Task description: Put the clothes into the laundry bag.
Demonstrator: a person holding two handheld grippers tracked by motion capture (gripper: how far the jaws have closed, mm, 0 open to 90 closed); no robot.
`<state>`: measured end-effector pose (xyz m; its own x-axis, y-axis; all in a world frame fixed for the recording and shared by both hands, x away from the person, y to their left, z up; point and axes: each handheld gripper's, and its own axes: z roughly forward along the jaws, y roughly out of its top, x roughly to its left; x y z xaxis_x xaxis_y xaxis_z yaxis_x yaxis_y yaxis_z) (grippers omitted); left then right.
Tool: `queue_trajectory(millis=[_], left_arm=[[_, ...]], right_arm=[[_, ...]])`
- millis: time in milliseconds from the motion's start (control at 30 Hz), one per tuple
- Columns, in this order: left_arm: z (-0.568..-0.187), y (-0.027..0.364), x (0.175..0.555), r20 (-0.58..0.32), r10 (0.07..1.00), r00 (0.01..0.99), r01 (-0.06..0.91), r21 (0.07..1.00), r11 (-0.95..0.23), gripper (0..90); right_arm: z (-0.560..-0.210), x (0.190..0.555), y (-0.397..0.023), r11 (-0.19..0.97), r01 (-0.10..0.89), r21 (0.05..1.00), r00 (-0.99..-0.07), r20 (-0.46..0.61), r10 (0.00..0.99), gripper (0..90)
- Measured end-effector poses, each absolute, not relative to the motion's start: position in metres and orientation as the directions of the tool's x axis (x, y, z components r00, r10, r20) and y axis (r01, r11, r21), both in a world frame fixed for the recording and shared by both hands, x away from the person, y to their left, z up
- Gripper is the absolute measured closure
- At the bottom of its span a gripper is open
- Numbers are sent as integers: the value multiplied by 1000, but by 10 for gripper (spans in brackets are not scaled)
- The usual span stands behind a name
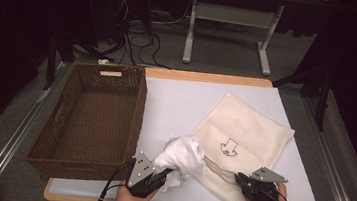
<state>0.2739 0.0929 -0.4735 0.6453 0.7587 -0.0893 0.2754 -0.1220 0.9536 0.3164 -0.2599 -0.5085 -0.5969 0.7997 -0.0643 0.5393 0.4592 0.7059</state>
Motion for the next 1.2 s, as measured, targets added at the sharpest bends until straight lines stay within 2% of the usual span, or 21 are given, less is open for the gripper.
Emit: queue_trajectory(millis=[200, 400, 467, 600, 733, 867, 967, 1067, 1200], left_arm=[[-472, 99, 275, -106, 765, 636, 281, 954, -101, 734], [-471, 102, 277, -112, 774, 623, 281, 956, -88, 734], [-472, 102, 278, -112, 775, 622, 280, 956, -88, 734], [-475, 101, 279, -113, 779, 616, 290, 953, -91, 734], [-476, 100, 279, -108, 780, 617, 289, 952, -97, 734], [-477, 97, 280, -93, 777, 622, 282, 953, -111, 734], [-478, 97, 282, -104, 779, 618, 290, 952, -102, 734], [-479, 97, 283, -106, 780, 617, 291, 951, -102, 734], [-479, 97, 282, -105, 783, 613, 292, 951, -101, 734]], right_arm=[[-505, 329, -242, 467, 514, 720, -610, -76, 788, 868], [-500, 336, -237, 423, 518, 743, -605, -31, 796, 849], [-501, 328, -242, 410, 513, 754, -613, -12, 790, 768], [-493, 326, -244, 359, 506, 784, -604, 25, 796, 472], [-489, 348, -231, 380, 509, 772, -620, 23, 784, 391], [-478, 367, -223, 383, 508, 772, -642, 43, 766, 408], [-485, 364, -220, 420, 493, 762, -652, 4, 758, 429], [-498, 356, -222, 415, 492, 765, -647, 3, 762, 478], [-499, 354, -221, 432, 485, 760, -655, -11, 755, 571]])
